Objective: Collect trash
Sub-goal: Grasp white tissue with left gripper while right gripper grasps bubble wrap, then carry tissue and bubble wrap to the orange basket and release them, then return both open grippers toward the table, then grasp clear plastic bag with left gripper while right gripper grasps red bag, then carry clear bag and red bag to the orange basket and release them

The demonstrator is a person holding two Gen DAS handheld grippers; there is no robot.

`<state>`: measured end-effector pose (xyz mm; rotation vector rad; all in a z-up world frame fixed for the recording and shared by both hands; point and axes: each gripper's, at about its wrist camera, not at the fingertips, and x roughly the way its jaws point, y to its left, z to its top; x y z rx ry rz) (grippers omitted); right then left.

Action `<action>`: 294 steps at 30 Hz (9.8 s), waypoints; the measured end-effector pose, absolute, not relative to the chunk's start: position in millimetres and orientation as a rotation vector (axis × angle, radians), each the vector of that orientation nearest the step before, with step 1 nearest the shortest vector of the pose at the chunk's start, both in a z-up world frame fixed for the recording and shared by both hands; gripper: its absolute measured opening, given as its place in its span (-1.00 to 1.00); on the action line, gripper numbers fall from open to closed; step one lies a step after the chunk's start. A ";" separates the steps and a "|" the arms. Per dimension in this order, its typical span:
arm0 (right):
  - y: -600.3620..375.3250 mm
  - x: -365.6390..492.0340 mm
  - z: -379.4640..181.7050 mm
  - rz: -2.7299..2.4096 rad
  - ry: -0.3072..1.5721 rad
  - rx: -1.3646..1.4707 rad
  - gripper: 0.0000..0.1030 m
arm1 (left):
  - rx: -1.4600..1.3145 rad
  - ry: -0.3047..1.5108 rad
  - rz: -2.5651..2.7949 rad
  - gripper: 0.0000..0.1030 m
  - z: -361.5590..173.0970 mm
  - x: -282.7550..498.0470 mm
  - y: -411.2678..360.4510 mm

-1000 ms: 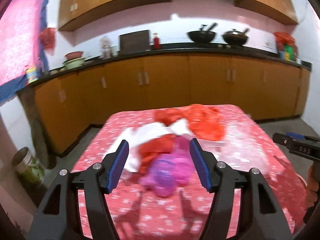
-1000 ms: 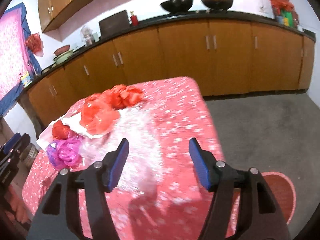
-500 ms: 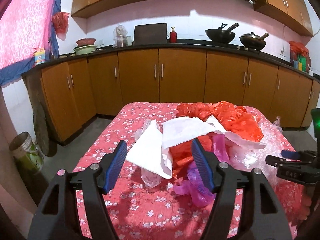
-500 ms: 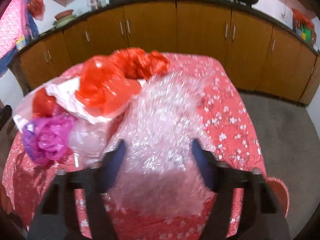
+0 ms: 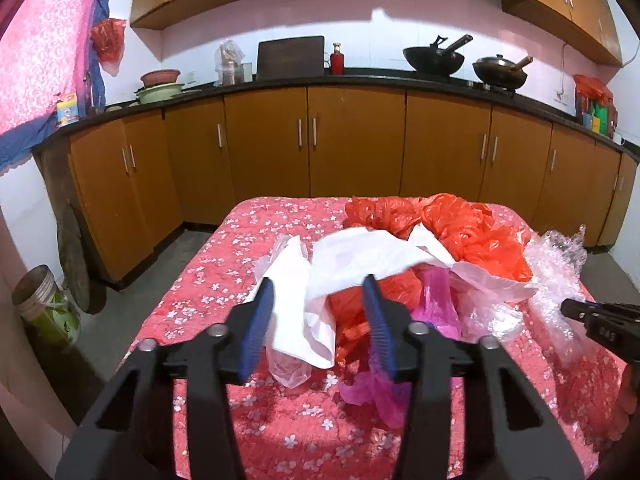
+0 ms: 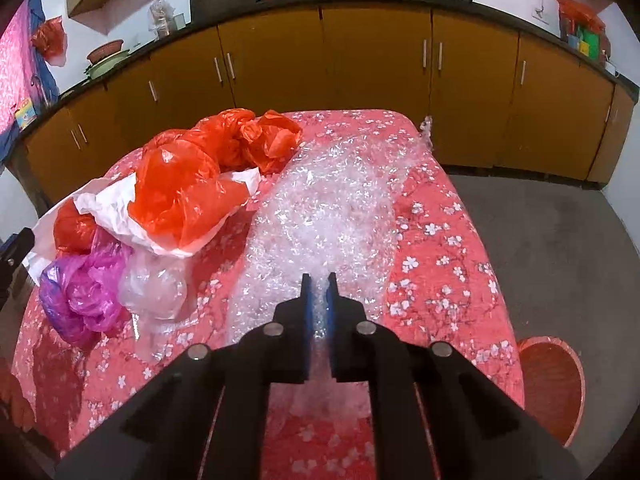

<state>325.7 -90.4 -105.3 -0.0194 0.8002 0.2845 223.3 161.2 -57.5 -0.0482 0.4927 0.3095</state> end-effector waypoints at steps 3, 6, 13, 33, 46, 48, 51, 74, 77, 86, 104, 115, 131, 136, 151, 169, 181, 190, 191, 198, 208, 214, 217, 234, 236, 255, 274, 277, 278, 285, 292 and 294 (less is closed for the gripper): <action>-93.6 323.8 -104.0 0.291 0.799 -0.010 -0.85 | -0.054 0.506 0.302 -0.17 -60.0 225.4 163.7; -94.3 322.3 -102.8 0.295 0.797 -0.010 -0.85 | -0.065 0.523 0.295 -0.17 -61.8 227.8 166.4; -94.0 319.6 -100.7 0.298 0.786 -0.015 -0.85 | -0.150 0.585 0.252 -0.95 -67.7 238.3 181.7; -119.7 294.2 -65.5 0.281 0.666 0.001 -0.85 | -0.109 0.441 0.171 -1.00 -4.2 212.6 153.0; -178.7 276.7 -57.5 0.203 0.627 0.033 -0.85 | -0.096 0.425 -0.037 -1.00 13.1 216.3 77.6; -190.9 274.1 -59.0 0.186 0.625 0.040 -0.85 | -0.100 0.432 -0.070 -1.00 12.8 219.1 65.5; -213.3 268.0 -60.9 0.152 0.619 0.049 -0.85 | -0.092 0.438 -0.121 -1.00 11.4 222.4 40.8; -409.8 210.3 -120.8 -0.173 0.671 0.119 -0.85 | -0.035 0.603 -0.475 -1.00 -48.7 237.8 -180.4; -427.6 205.2 -133.3 -0.198 0.687 0.131 -0.85 | -0.027 0.632 -0.501 -1.00 -59.5 237.7 -202.5; -449.6 202.4 -147.6 -0.225 0.743 0.161 -0.85 | 0.013 0.723 -0.526 -1.00 -93.8 240.4 -245.4; -448.0 220.4 -186.0 -0.191 0.849 0.170 -0.84 | 0.070 0.842 -0.498 -0.99 -141.1 260.9 -279.1; -459.3 226.1 -196.2 -0.173 0.851 0.183 -0.74 | 0.094 0.869 -0.514 -0.99 -151.6 272.3 -292.6; -462.3 218.2 -200.1 -0.181 0.839 0.175 -0.58 | 0.061 0.894 -0.489 -0.42 -155.4 275.0 -286.0; -460.8 215.9 -193.3 -0.191 0.830 0.160 -0.58 | 0.017 0.868 -0.466 -0.42 -140.4 272.6 -265.6; -351.5 237.6 -89.7 0.032 0.657 0.098 -0.44 | -0.066 0.644 -0.224 -0.26 -55.4 219.1 -90.1; -77.9 298.4 -33.5 0.421 0.577 0.004 -0.03 | -0.126 0.524 0.342 0.07 -50.6 193.3 167.0; 15.5 351.1 -58.2 0.417 0.638 -0.123 0.14 | -0.213 0.594 0.362 0.17 -73.9 213.0 207.7; 9.9 345.2 -76.0 0.413 0.649 -0.150 -0.69 | -0.248 0.628 0.340 0.17 -79.6 221.5 216.9; 7.0 343.7 -75.0 0.411 0.641 -0.142 -0.71 | -0.246 0.632 0.339 0.17 -79.8 222.8 216.7; -7.7 341.0 -74.8 0.387 0.639 -0.117 -0.75 | -0.255 0.703 0.339 0.15 -85.6 241.5 221.8; -16.7 331.5 -65.6 0.399 0.618 -0.093 -0.76 | -0.255 0.710 0.283 -0.86 -86.7 241.6 219.2; -31.7 327.4 -56.9 0.386 0.596 -0.072 -0.76 | -0.220 0.668 0.296 -0.87 -76.9 232.4 214.3; -40.0 326.4 -56.2 0.372 0.591 -0.064 -0.76 | -0.211 0.648 0.300 -0.87 -69.8 229.4 212.5; -85.1 316.6 -45.5 0.314 0.563 -0.011 -0.76 | -0.130 0.545 0.211 -0.87 -27.6 230.2 164.4; -93.2 314.5 -44.2 0.303 0.560 -0.004 -0.76 | -0.123 0.541 0.194 -0.87 -25.0 231.6 155.7; -206.9 290.7 -42.2 0.141 0.535 0.070 -0.76 | -0.053 0.537 -0.010 -0.87 -15.5 241.6 39.0; -348.5 264.5 -87.1 -0.092 0.592 0.133 -0.76 | -0.002 0.626 -0.284 -0.87 -45.3 249.3 -108.9; -370.3 260.6 -100.9 -0.132 0.620 0.148 -0.76 | 0.006 0.650 -0.329 -0.87 -55.4 247.8 -136.8; -376.6 259.3 -105.2 -0.141 0.628 0.152 -0.76 | 0.012 0.659 -0.346 -0.87 -58.9 248.0 -146.8; -421.8 248.8 -140.4 -0.207 0.701 0.197 -0.76 | 0.064 0.736 -0.437 -0.87 -87.9 246.8 -205.5; -449.1 241.6 -176.3 -0.230 0.780 0.243 -0.76 | 0.107 0.843 -0.494 -0.87 -120.5 247.3 -248.9; -452.5 240.4 -184.9 -0.232 0.797 0.239 -0.76 | 0.119 0.867 -0.499 -0.87 -128.8 248.2 -258.3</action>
